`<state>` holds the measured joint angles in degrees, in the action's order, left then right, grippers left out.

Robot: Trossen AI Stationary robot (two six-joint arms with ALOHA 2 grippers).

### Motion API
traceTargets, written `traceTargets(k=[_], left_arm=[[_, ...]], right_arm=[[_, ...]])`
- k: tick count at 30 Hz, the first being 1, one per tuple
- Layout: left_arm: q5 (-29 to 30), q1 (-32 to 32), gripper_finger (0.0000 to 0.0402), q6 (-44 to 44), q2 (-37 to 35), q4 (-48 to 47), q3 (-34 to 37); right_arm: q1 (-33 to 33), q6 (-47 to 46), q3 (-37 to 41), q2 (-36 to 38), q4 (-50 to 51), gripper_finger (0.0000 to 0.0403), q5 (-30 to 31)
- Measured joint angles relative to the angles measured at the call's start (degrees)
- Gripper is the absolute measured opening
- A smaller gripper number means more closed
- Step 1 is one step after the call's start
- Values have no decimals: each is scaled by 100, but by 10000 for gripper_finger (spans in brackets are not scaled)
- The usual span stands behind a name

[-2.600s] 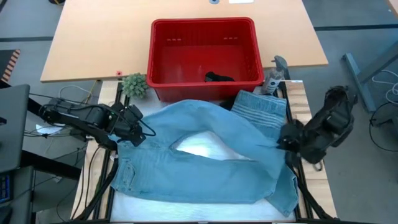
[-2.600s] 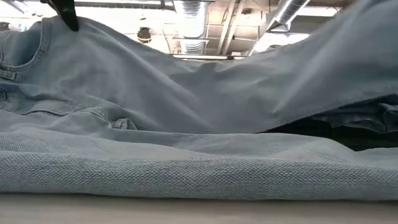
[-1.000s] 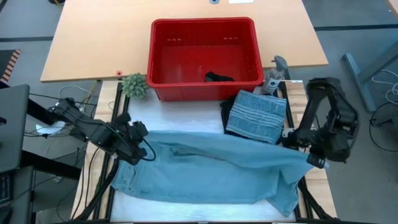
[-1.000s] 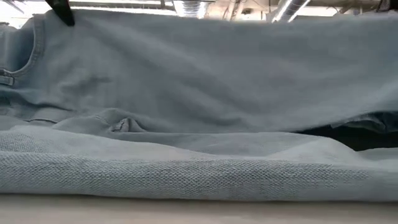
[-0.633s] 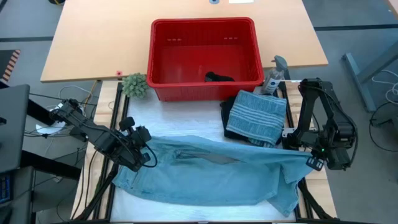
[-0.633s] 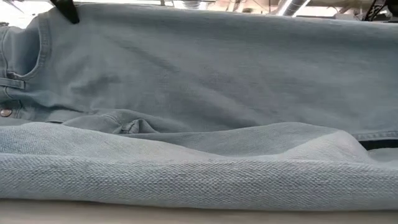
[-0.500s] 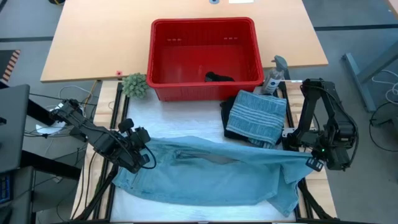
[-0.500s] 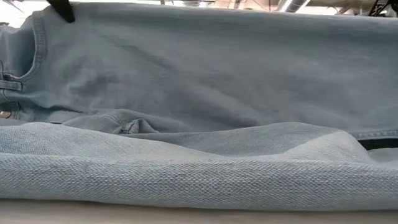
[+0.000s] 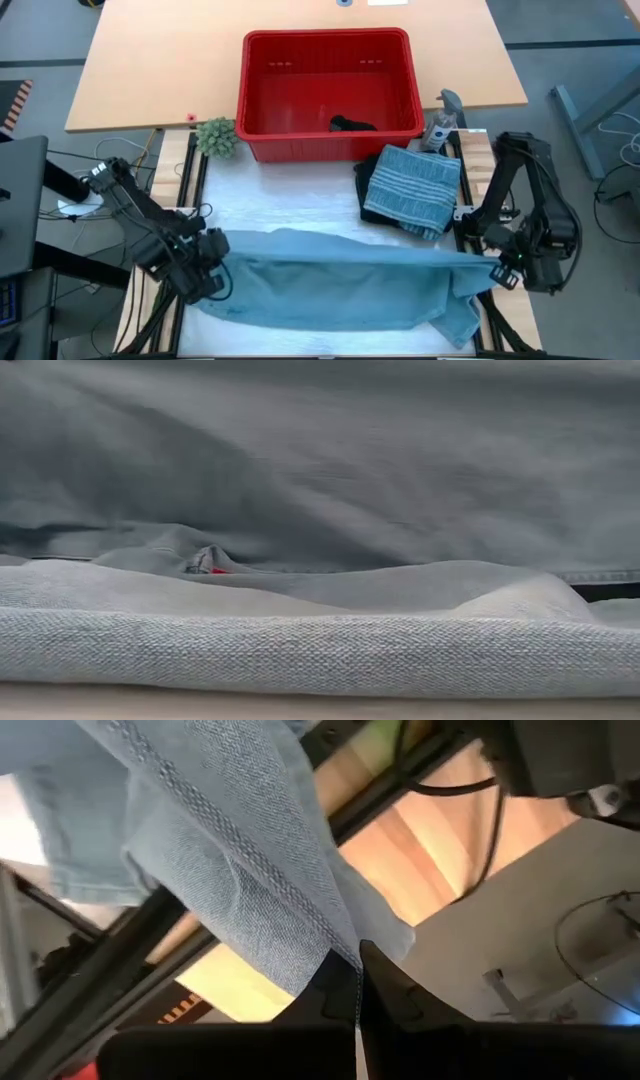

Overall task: Fold Laundry from Bin
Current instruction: Fold the blue pants

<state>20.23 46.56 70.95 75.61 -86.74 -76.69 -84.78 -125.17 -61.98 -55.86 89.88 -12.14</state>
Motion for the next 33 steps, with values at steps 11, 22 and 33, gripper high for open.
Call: traceTargets(k=[11, 22, 33], left_arm=[[-943, 790, 0, -1, 900, 658, 0], [-1434, 1126, 0, -169, 1337, 1761, -7], [-2037, 1119, 0, -881, 1342, 3293, -13]], right_arm=[[508, 779, -338, -527, -10, 21, 55], [504, 875, -340, -532, 1, 21, 68], [501, 882, -340, -532, 7, 21, 61]])
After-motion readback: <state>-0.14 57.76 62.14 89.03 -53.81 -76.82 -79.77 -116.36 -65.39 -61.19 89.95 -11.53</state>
